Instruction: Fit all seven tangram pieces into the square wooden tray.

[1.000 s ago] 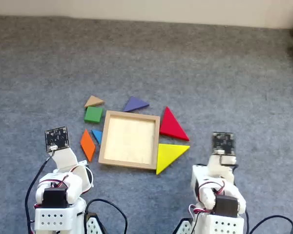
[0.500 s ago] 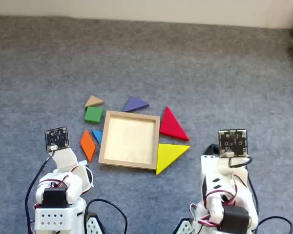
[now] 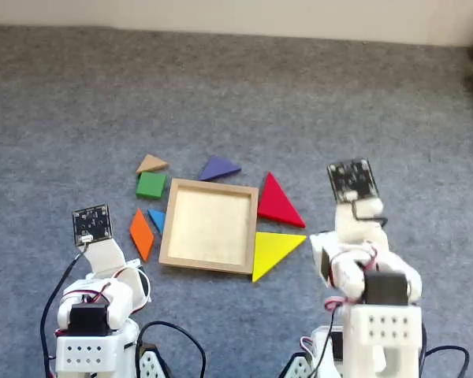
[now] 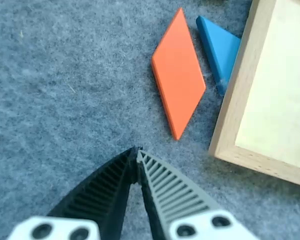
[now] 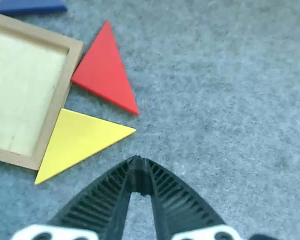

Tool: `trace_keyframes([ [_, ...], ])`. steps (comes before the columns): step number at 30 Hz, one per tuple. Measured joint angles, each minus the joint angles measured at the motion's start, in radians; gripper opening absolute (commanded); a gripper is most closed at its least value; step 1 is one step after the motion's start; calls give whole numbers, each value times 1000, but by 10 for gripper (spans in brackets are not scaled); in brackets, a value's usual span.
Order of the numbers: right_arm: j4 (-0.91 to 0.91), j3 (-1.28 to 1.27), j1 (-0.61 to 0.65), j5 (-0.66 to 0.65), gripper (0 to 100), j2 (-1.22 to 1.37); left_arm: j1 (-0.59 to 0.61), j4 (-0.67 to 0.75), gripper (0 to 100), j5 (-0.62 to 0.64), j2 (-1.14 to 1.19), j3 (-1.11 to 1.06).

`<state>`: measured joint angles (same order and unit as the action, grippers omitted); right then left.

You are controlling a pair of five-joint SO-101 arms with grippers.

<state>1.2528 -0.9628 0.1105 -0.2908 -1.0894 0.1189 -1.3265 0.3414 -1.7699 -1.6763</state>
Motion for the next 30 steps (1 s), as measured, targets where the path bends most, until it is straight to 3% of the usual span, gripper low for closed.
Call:
trace_keyframes([
  [8, 0, 186, 94, 0, 174, 313, 0, 0, 7, 0, 0, 0],
  [19, -126, 391, 226, 178, 181, 709, 0, 0, 7, 0, 0, 0],
  [30, -213, 525, 321, 198, 182, 1005, 0, 0, 7, 0, 0, 0],
])
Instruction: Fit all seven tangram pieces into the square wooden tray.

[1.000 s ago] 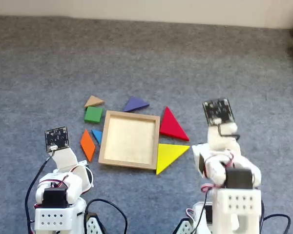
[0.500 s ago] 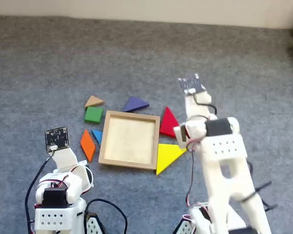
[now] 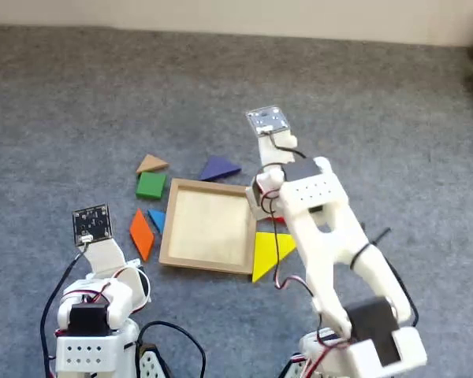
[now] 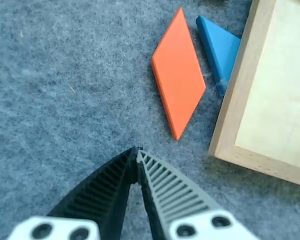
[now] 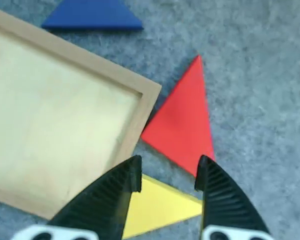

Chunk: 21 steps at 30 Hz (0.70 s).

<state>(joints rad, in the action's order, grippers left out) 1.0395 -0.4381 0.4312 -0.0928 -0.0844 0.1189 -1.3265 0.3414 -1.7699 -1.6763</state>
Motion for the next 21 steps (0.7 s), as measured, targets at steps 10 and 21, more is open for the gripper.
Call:
trace_keyframes([
  [10, -14, 124, 2, 0, 182, 192, 0, 0, 7, 0, 0, 0],
  [21, -15, 222, -14, 0, 283, 347, 0, 0, 7, 0, 0, 0],
])
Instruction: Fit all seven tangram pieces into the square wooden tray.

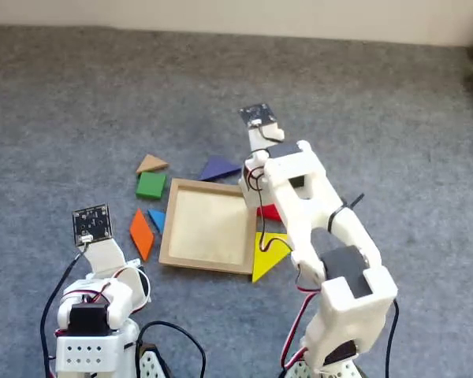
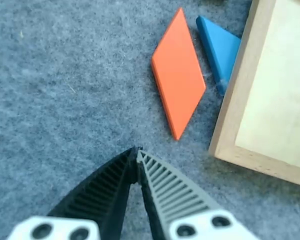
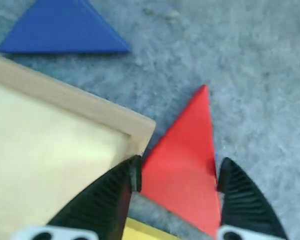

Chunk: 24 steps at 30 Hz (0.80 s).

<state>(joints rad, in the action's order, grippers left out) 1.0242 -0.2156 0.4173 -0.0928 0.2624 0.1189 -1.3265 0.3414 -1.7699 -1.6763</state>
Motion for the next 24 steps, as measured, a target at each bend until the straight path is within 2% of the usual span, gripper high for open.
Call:
trace_keyframes([
  [19, 3, 2, -97, 0, 285, 37, 0, 0, 7, 0, 0, 0],
  [24, 121, 95, -100, -5, 286, 23, 0, 0, 7, 0, 0, 0],
])
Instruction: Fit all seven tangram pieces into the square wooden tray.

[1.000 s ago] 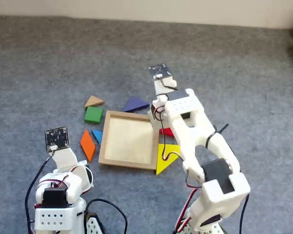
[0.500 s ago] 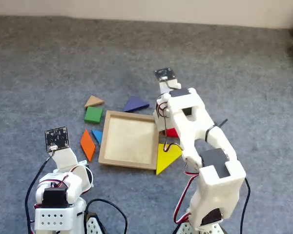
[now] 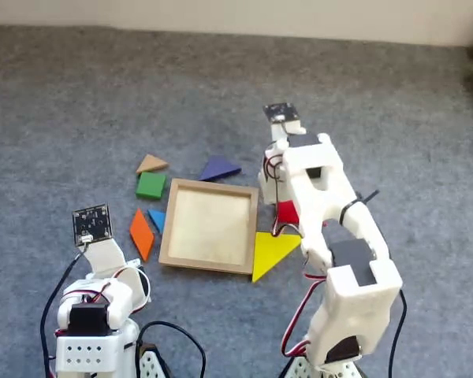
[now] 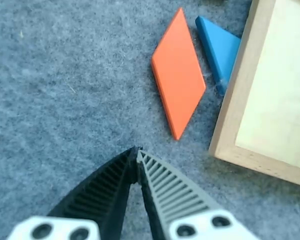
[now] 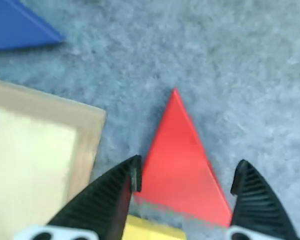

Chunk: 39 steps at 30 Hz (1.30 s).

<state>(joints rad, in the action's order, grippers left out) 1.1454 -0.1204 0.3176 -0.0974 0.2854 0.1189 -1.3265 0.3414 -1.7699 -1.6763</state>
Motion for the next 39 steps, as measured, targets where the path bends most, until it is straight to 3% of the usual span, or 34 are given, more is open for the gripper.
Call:
trace_keyframes([
  [13, -2, -137, 26, -256, 286, -97, 0, 0, 7, 0, 0, 0],
  [28, -176, -256, 20, -301, 286, -98, 0, 0, 7, 0, 0, 0],
  [39, -187, -249, 12, -367, 286, -44, 0, 0, 7, 0, 0, 0],
])
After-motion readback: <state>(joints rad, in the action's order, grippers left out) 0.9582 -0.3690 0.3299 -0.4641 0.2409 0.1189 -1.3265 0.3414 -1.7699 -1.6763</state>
